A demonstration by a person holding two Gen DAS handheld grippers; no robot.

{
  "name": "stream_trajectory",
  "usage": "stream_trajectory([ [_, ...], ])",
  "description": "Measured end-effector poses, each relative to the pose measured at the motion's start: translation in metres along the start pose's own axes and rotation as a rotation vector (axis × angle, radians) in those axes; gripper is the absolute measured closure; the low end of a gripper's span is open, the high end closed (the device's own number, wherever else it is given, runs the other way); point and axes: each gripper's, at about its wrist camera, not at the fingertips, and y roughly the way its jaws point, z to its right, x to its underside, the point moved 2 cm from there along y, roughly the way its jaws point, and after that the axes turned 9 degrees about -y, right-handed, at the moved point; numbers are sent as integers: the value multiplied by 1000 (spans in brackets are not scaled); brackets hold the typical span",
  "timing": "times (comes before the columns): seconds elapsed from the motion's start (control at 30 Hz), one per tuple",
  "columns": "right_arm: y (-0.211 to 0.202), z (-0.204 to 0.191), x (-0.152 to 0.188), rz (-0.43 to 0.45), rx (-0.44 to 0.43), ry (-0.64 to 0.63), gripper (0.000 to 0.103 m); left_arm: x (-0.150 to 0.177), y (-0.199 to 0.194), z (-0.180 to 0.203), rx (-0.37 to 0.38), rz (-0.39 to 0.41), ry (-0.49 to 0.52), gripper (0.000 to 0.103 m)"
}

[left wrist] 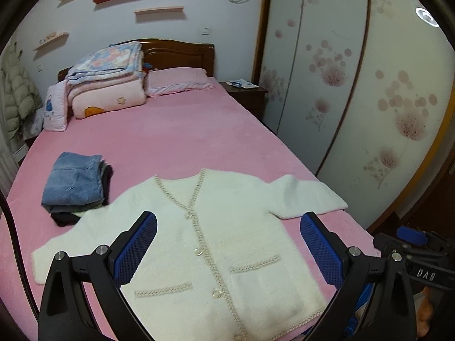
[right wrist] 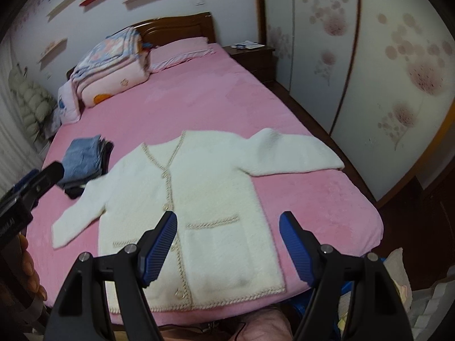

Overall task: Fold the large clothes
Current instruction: 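Reach to the cardigan sleeve cuff and grasp it with the right tool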

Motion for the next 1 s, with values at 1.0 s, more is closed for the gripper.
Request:
stream_trajectory([
  [1.0,391,381,1,-220,-117,621,44,24,471,267,-218,-193,162,3],
])
